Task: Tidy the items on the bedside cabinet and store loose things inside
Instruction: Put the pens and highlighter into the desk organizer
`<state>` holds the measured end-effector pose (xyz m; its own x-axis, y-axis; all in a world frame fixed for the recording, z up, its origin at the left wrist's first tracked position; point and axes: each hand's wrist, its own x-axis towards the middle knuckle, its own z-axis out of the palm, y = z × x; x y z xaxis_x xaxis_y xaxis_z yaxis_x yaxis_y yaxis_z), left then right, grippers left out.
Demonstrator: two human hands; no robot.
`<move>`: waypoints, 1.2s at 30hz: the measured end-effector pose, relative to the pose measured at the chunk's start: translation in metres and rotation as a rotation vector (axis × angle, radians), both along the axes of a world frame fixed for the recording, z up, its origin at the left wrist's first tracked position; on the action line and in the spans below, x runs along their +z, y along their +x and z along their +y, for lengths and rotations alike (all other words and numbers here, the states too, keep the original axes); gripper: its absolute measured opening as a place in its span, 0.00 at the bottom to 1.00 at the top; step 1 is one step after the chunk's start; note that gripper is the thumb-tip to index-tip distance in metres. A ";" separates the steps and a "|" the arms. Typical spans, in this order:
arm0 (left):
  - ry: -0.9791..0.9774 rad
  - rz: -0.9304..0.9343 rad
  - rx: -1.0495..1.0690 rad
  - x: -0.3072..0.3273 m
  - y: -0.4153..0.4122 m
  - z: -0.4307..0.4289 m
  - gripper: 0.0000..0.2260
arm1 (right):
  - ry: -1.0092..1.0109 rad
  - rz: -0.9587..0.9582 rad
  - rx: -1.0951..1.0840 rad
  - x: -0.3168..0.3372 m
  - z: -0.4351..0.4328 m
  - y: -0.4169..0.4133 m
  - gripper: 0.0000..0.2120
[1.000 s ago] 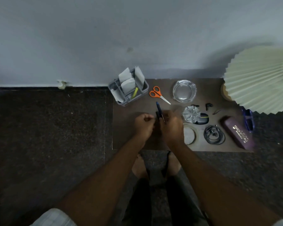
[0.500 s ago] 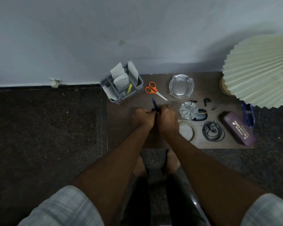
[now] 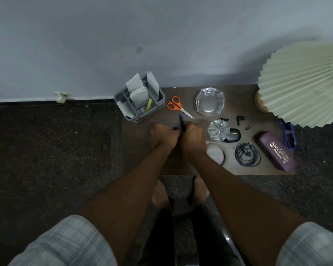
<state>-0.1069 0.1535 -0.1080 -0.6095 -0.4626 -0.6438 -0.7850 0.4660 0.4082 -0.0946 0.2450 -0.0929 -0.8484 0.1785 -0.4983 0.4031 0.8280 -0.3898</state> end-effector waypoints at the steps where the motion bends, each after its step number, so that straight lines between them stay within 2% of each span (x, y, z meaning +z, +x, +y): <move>1: 0.041 0.021 0.055 0.001 0.001 -0.001 0.12 | -0.015 0.008 -0.004 0.002 0.000 0.001 0.08; 6: 0.534 0.107 0.453 0.004 0.007 -0.012 0.07 | -0.199 0.032 -0.120 0.015 0.002 0.019 0.11; 9: 0.748 0.148 0.537 0.012 0.013 -0.021 0.09 | -0.364 0.061 -0.192 0.017 0.005 0.029 0.06; 12: 0.888 0.170 0.561 0.015 0.020 -0.023 0.12 | -0.441 0.044 -0.220 0.018 0.010 0.040 0.04; 14: 0.929 0.188 0.598 0.016 0.022 -0.023 0.10 | -0.473 0.039 -0.223 0.019 0.013 0.047 0.04; 16: 0.964 0.206 0.620 0.018 0.022 -0.023 0.08 | -0.480 0.058 -0.232 0.020 0.017 0.053 0.09; 19: 1.000 0.221 0.620 0.021 0.022 -0.022 0.07 | -0.475 0.049 -0.250 0.021 0.022 0.059 0.11; 26: 0.964 0.235 0.519 0.028 0.026 -0.014 0.08 | -0.433 0.033 -0.197 0.016 0.029 0.059 0.10; 28: 0.948 0.230 0.449 0.030 0.029 -0.013 0.08 | -0.498 0.007 -0.225 0.017 0.028 0.054 0.10; 30: 0.953 0.203 0.362 0.032 0.034 -0.013 0.09 | -0.680 -0.081 -0.393 0.025 0.024 0.047 0.15; 32: 0.969 0.174 0.285 0.035 0.037 -0.014 0.09 | -0.832 -0.294 -0.558 0.036 0.023 0.038 0.18; 34: 1.003 0.169 0.243 0.038 0.039 -0.016 0.09 | -0.952 -0.521 -0.586 0.044 0.025 0.032 0.23; 36: 1.055 0.167 0.230 0.041 0.038 -0.019 0.10 | -1.028 -0.635 -0.544 0.047 0.027 0.026 0.27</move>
<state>-0.0690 0.1345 -0.0667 -0.6955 0.1595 -0.7006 -0.7062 -0.3315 0.6256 -0.0683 0.2720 -0.0460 -0.3596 -0.2758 -0.8914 0.9317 -0.0527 -0.3595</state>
